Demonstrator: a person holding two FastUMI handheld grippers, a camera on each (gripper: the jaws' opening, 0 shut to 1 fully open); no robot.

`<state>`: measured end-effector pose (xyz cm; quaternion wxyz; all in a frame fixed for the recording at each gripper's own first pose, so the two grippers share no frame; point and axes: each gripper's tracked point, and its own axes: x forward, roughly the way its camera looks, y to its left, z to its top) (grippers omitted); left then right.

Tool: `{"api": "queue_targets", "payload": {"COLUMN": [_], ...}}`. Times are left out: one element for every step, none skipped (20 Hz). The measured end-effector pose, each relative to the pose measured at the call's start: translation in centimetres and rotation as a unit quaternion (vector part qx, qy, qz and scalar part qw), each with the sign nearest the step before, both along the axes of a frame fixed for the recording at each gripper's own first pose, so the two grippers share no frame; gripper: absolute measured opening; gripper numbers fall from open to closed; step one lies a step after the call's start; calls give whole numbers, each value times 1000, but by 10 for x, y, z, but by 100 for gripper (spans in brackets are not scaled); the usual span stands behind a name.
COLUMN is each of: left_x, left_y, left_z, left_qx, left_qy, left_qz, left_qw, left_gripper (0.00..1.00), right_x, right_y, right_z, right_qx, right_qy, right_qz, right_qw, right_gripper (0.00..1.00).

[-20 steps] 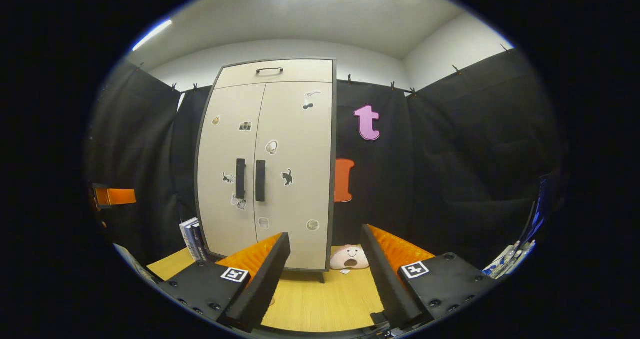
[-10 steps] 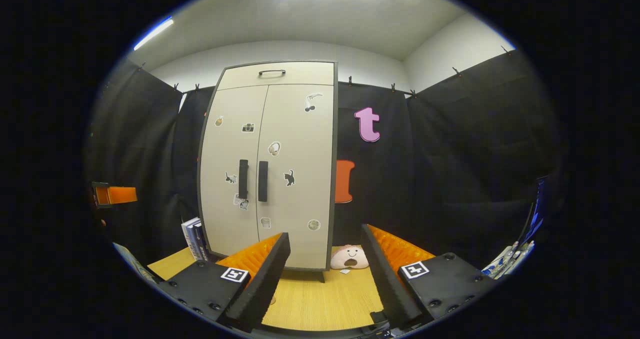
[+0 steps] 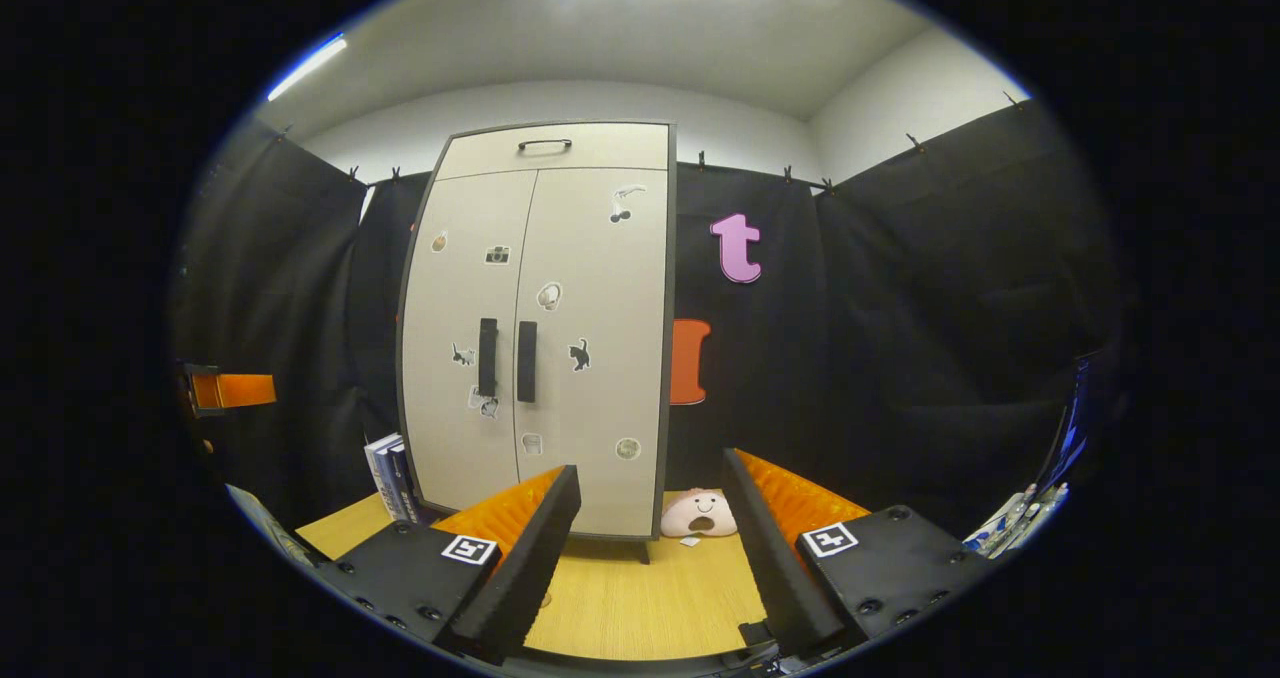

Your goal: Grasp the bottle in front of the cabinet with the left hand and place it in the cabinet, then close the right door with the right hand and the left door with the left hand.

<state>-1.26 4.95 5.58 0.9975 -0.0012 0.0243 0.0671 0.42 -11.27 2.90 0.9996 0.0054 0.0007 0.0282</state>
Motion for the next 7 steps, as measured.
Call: {"api": "queue_targets", "payload": {"left_x": [0,0,0,1,0,1,2], "left_y": [0,-1,-1,-1,0,0,1], "left_z": [0,1,0,-1,-1,-3,-4], "left_qx": [1,3,3,3,2,1,0], "left_qy": [0,0,1,2,2,2,4], "left_qz": [0,0,0,0,0,-1,0], "left_qw": [1000,1000,1000,1000,1000,1000,1000], "left_gripper": [94,94,94,94,94,94,94], "right_x": [0,0,0,1,1,1,2], "right_y": [0,1,1,2,2,3,3], "right_z": [-1,-2,-2,-2,-2,-3,-4], "right_qx": [-1,-2,-2,-2,-1,-1,-1], "right_qy": [1,1,2,2,2,3,3], "right_qz": [0,1,1,2,3,3,4], "right_qw": [1000,1000,1000,1000,1000,1000,1000], "right_gripper": [95,95,95,95,95,95,95]}}
